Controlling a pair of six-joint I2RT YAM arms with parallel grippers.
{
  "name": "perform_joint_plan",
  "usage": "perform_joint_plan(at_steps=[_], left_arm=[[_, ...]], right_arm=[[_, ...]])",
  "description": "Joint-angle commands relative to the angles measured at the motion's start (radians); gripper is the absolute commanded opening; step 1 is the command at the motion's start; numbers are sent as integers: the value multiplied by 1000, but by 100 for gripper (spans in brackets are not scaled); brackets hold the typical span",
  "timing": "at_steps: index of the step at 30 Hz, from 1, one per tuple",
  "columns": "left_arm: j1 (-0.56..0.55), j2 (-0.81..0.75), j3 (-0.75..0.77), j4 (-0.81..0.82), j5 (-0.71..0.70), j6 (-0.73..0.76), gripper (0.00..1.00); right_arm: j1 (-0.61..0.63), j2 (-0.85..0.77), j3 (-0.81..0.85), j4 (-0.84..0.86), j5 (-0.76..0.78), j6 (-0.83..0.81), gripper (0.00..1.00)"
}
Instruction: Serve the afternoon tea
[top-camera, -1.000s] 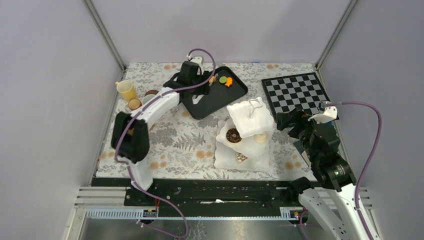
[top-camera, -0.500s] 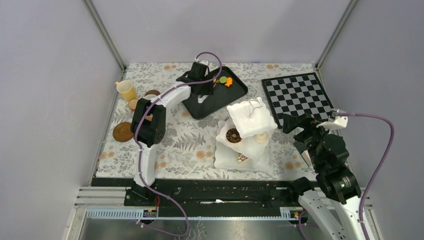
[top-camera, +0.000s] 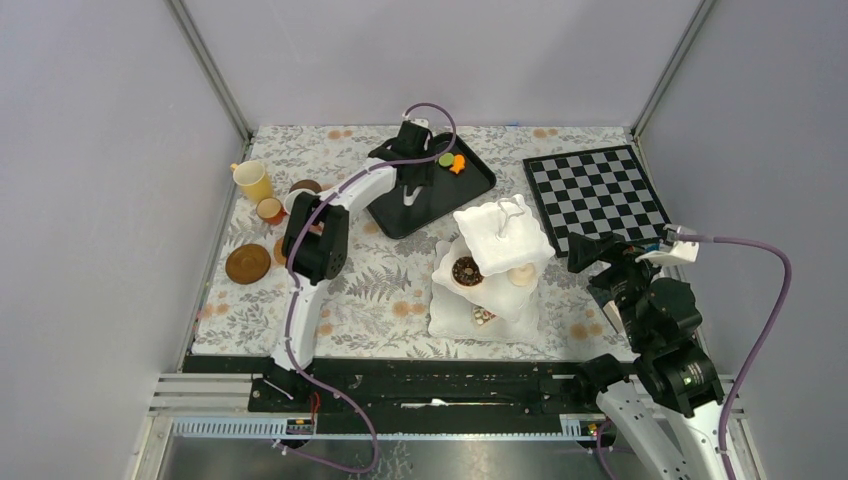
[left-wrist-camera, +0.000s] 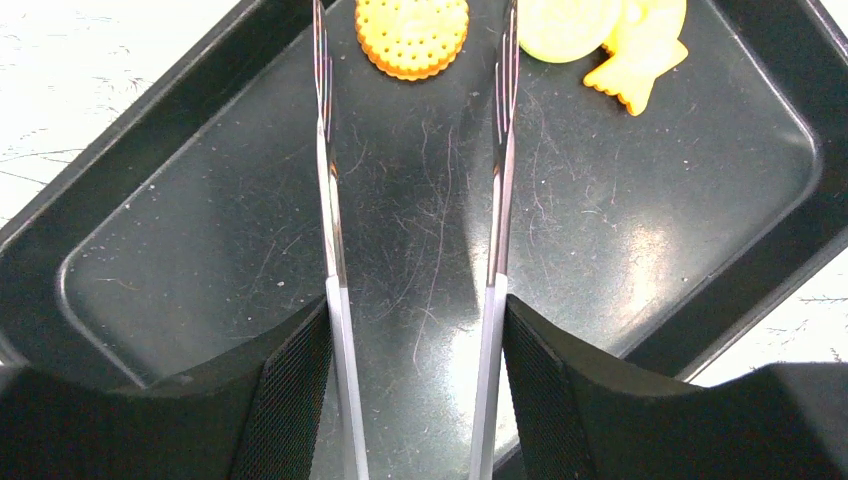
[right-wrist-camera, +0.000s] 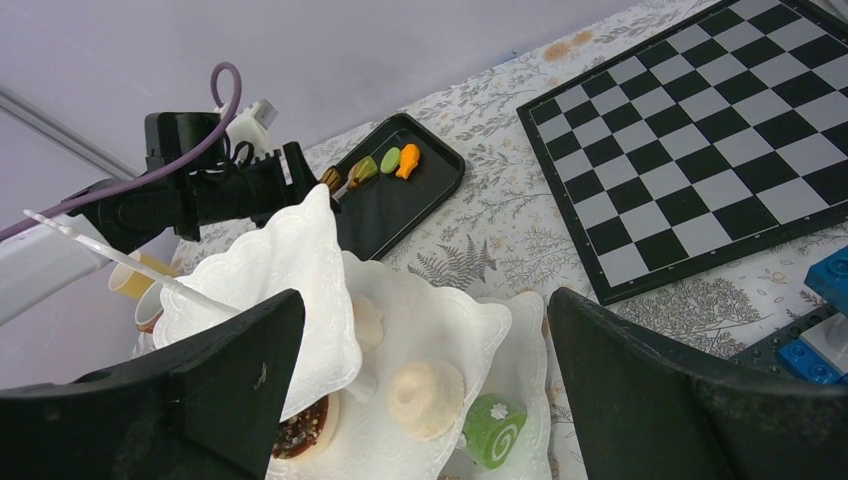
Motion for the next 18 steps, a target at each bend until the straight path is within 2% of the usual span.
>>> perform_joint_plan(at_steps=[1,13,18], left_arm=[[-12,20,88,-1,-40,18,62],[-18,86,180,-21,-96,22,59],[-18,92,198,-31,-96,28,48]], right_arm=[[5,-10,15,45,-24,-23,98],[5,-18,3,51,-44,-23,98],[5,-16,7,50,-44,-22,98]])
